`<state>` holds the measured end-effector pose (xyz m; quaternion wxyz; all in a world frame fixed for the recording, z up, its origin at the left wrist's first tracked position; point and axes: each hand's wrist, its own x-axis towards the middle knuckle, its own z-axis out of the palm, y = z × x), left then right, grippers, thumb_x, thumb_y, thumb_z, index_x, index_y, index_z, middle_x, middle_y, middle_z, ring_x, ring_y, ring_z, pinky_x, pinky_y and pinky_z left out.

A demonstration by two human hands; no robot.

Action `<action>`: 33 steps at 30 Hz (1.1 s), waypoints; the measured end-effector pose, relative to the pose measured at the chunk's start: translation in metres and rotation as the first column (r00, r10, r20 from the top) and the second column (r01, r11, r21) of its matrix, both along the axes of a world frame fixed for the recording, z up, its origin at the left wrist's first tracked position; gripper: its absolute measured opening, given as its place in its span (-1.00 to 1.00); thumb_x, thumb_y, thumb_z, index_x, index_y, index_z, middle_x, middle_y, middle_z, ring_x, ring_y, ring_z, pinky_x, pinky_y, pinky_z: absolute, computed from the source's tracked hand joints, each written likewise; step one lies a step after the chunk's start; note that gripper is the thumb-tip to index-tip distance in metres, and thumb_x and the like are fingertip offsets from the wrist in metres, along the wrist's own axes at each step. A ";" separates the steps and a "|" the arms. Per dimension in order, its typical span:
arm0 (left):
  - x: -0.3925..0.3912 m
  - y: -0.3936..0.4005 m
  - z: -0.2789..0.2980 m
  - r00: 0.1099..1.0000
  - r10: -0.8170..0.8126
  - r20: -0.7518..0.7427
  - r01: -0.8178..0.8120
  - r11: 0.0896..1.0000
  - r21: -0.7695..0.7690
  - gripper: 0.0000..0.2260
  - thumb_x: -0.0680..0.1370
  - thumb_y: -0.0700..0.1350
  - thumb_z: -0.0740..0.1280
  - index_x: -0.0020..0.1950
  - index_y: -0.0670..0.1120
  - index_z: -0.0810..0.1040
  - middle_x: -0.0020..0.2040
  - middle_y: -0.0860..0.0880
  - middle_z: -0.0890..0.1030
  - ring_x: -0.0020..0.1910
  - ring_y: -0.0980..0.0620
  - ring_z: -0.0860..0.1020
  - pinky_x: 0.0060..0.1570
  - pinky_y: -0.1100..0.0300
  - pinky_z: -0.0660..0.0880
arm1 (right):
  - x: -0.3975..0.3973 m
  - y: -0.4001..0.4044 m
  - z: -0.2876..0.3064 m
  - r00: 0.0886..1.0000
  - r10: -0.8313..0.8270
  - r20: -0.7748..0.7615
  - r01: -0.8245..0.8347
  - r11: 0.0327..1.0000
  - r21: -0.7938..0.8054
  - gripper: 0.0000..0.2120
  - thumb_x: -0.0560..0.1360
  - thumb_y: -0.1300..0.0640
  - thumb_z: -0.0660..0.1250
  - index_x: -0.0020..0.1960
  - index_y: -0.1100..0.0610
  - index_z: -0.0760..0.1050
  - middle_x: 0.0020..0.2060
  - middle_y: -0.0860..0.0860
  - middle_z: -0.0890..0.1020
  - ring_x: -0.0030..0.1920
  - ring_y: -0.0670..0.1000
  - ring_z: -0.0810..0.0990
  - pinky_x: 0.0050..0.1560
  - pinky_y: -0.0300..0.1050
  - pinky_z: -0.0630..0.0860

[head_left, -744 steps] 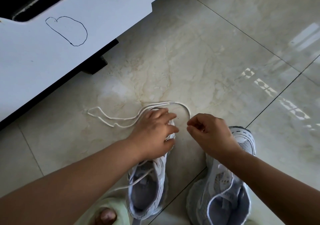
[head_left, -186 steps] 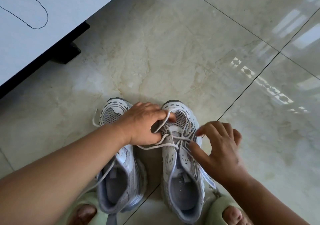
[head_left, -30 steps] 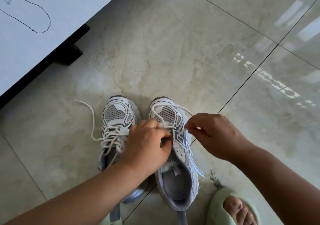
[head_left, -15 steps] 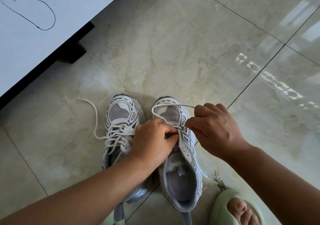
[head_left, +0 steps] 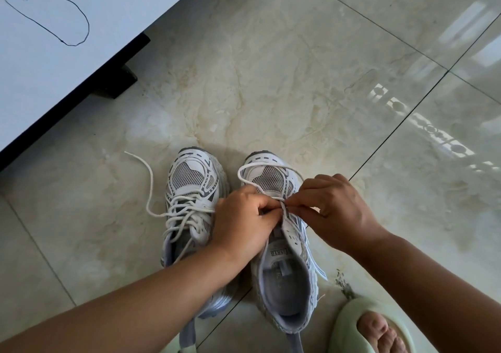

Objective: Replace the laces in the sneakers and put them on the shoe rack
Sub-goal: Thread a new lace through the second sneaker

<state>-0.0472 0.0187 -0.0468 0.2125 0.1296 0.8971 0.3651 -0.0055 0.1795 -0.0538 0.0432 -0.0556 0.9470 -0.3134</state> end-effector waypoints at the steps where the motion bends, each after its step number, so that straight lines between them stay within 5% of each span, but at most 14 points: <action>1: -0.001 0.001 -0.001 1.000 0.011 0.013 -0.011 1.000 0.007 -0.94 0.39 -0.08 0.48 -0.16 0.00 0.71 -0.32 0.14 0.48 -0.24 0.03 0.54 -0.05 -0.07 0.47 | 0.001 0.000 0.000 1.000 -0.015 0.007 0.015 1.000 -0.015 -0.87 0.40 0.02 0.32 -0.20 -0.02 0.65 -0.35 -0.12 0.61 -0.30 0.00 0.58 -0.26 -0.16 0.35; 5: -0.003 0.001 0.001 0.995 -0.077 -0.070 0.077 0.997 0.008 -0.93 0.34 -0.05 0.43 -0.24 -0.02 0.67 -0.36 0.19 0.43 -0.31 0.07 0.51 -0.13 -0.04 0.50 | 0.005 -0.007 0.011 0.969 -0.170 0.176 0.204 0.960 -0.194 -0.74 0.37 -0.12 0.28 -0.07 -0.03 0.62 -0.15 -0.16 0.56 -0.28 -0.11 0.58 -0.21 -0.07 0.51; 8: -0.007 -0.003 0.003 0.968 -0.184 -0.169 0.183 0.983 -0.024 -0.93 0.34 -0.10 0.39 -0.25 -0.07 0.64 -0.32 0.14 0.46 -0.34 0.04 0.51 -0.26 0.02 0.51 | 0.010 -0.020 0.017 0.895 -0.282 0.345 0.339 0.933 -0.118 -0.59 0.29 -0.17 0.36 0.07 -0.05 0.42 0.00 -0.13 0.39 -0.21 -0.08 0.56 -0.17 -0.16 0.47; 11: -0.011 -0.014 0.005 0.920 -0.242 -0.310 0.215 0.969 -0.118 -0.97 0.34 -0.14 0.41 -0.27 -0.08 0.61 -0.30 0.07 0.51 -0.38 0.09 0.46 -0.32 0.15 0.42 | 0.014 -0.025 0.016 0.823 -0.397 0.406 0.440 0.898 -0.013 -0.66 0.29 -0.04 0.39 -0.07 0.02 0.31 -0.12 -0.09 0.38 -0.27 -0.11 0.43 -0.33 -0.26 0.29; 15: -0.015 -0.019 0.007 0.941 -0.221 -0.258 0.205 0.975 -0.088 -0.97 0.35 -0.11 0.40 -0.27 -0.05 0.62 -0.30 0.13 0.48 -0.36 0.10 0.49 -0.29 0.16 0.43 | 0.015 -0.035 0.028 0.768 -0.324 0.553 0.474 0.868 -0.149 -0.67 0.29 -0.18 0.34 -0.14 0.02 0.37 -0.25 -0.10 0.46 -0.27 -0.13 0.39 -0.33 -0.24 0.28; 19: -0.020 -0.014 0.004 0.967 -0.205 -0.151 0.199 0.978 -0.057 -0.97 0.35 -0.16 0.47 -0.27 -0.06 0.64 -0.33 0.16 0.45 -0.34 0.08 0.51 -0.28 0.17 0.46 | 0.011 -0.044 0.034 0.853 -0.242 0.462 0.225 0.970 0.092 -0.65 0.39 -0.11 0.29 0.04 0.06 0.31 -0.06 -0.02 0.53 -0.08 0.05 0.52 -0.22 -0.13 0.33; 22: -0.020 -0.014 0.011 0.927 -0.288 -0.240 0.263 0.956 -0.134 -0.96 0.32 -0.13 0.45 -0.30 -0.05 0.61 -0.34 0.13 0.48 -0.40 0.11 0.45 -0.30 0.14 0.42 | 0.016 -0.047 0.030 0.876 -0.296 0.381 0.250 0.954 0.165 -0.82 0.51 0.01 0.15 -0.06 0.10 0.21 -0.07 0.06 0.57 -0.07 0.16 0.54 -0.26 -0.13 0.22; 27: -0.018 -0.033 0.026 0.872 -0.335 -0.357 0.241 0.928 -0.284 -0.93 0.30 -0.16 0.41 -0.35 -0.02 0.57 -0.35 0.10 0.50 -0.37 0.06 0.49 -0.25 0.16 0.29 | 0.020 -0.049 0.029 0.847 -0.354 0.398 0.307 0.935 0.178 -0.82 0.52 0.06 0.12 -0.13 0.09 0.13 -0.10 0.08 0.57 -0.11 0.19 0.50 -0.26 -0.11 0.20; 33: -0.027 -0.081 0.035 0.920 -0.275 -0.278 0.127 0.882 -0.454 -0.96 0.25 -0.10 0.35 -0.40 0.01 0.54 -0.40 0.09 0.46 -0.45 -0.01 0.52 -0.31 0.13 0.42 | 0.025 -0.046 0.028 0.843 -0.401 0.358 0.367 0.916 0.162 -0.83 0.51 0.09 0.12 -0.17 0.10 0.15 -0.30 0.02 0.44 -0.29 0.11 0.33 -0.30 -0.10 0.22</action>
